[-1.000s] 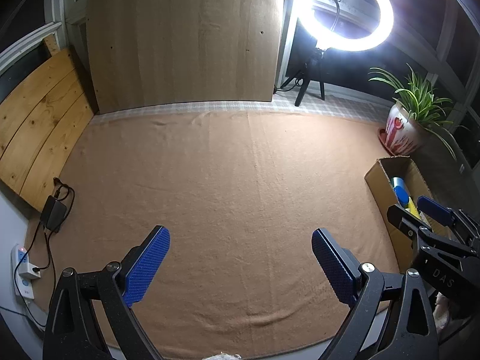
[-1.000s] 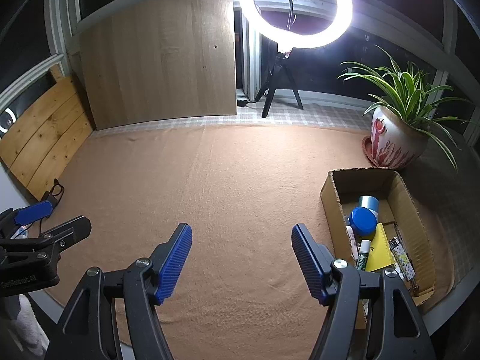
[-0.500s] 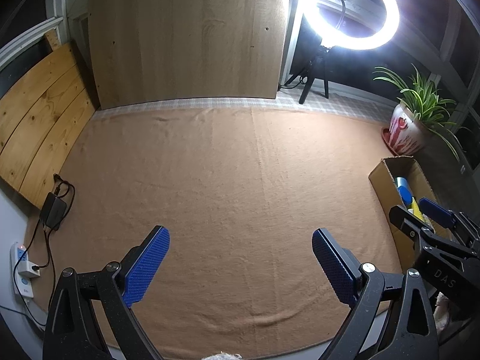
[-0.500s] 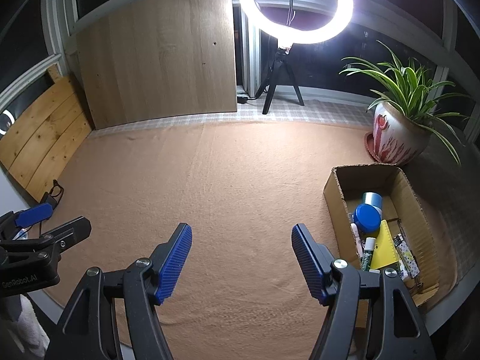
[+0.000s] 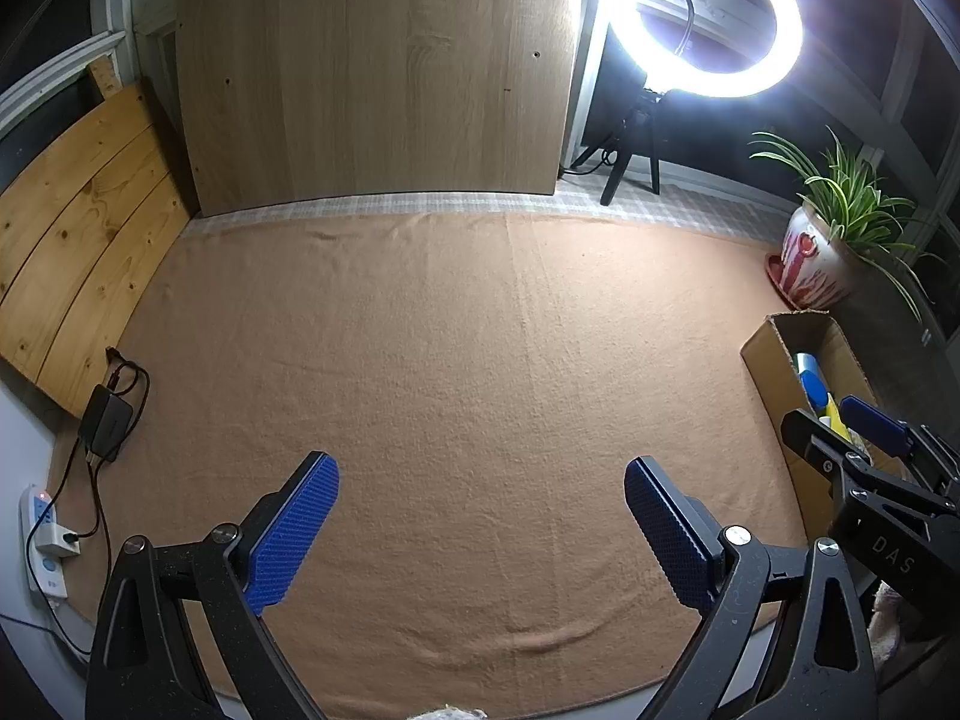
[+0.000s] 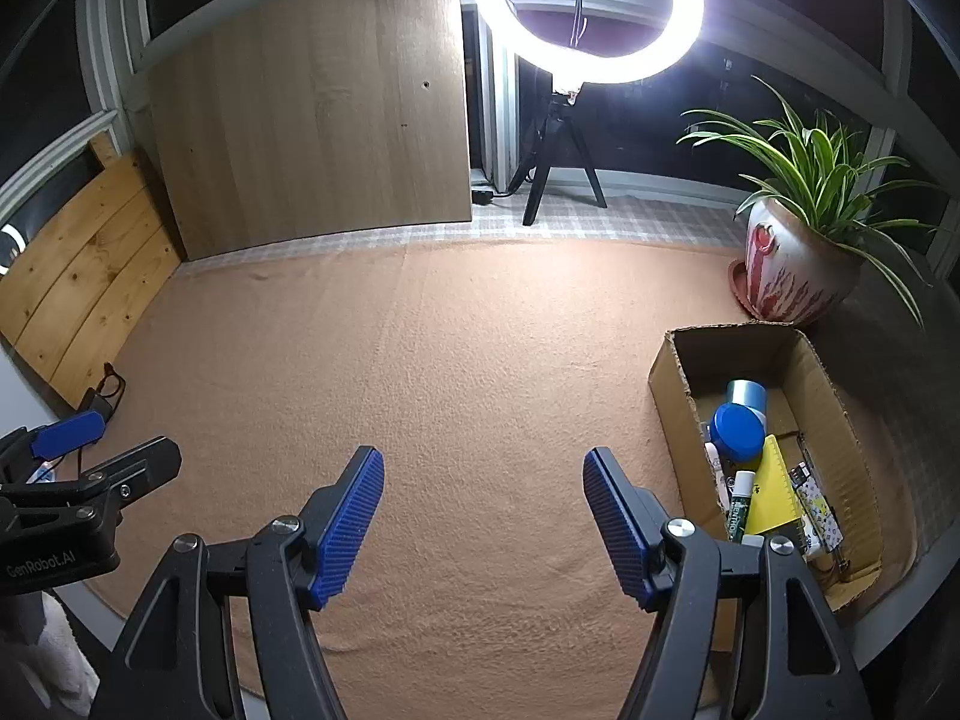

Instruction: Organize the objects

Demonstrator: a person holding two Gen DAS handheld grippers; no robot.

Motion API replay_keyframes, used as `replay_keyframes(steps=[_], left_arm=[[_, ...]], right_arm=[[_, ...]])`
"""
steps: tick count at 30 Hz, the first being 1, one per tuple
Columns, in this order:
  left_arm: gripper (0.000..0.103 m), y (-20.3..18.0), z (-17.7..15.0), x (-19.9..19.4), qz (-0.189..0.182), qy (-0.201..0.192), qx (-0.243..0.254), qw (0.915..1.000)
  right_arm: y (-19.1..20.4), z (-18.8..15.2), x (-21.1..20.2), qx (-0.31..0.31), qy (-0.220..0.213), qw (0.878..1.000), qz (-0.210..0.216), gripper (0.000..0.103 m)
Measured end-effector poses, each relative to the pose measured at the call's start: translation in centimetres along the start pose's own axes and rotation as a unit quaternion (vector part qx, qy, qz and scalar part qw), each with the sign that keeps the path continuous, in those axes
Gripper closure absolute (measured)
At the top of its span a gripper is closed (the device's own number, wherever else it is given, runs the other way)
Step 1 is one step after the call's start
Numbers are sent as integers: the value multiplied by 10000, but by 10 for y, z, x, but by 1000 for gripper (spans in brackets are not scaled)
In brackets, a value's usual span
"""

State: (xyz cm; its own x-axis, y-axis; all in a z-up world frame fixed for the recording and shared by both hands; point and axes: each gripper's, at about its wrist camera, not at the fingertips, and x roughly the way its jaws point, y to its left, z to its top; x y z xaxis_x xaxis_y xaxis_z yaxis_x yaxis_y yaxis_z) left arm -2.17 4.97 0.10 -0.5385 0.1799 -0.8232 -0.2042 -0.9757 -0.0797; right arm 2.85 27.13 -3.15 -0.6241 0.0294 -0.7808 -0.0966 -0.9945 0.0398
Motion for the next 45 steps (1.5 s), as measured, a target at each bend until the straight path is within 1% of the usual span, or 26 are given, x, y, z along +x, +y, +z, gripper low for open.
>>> replay_keyframes(steps=[25,45], left_arm=[[5,5,4,6,-7,40,-3,10000],[5,6,0,10,21,68,-10,10000]], right_arm=[[-3,1,4,32,35,10000,10,38],[-4,0,5,75,53,10000,-9,38]])
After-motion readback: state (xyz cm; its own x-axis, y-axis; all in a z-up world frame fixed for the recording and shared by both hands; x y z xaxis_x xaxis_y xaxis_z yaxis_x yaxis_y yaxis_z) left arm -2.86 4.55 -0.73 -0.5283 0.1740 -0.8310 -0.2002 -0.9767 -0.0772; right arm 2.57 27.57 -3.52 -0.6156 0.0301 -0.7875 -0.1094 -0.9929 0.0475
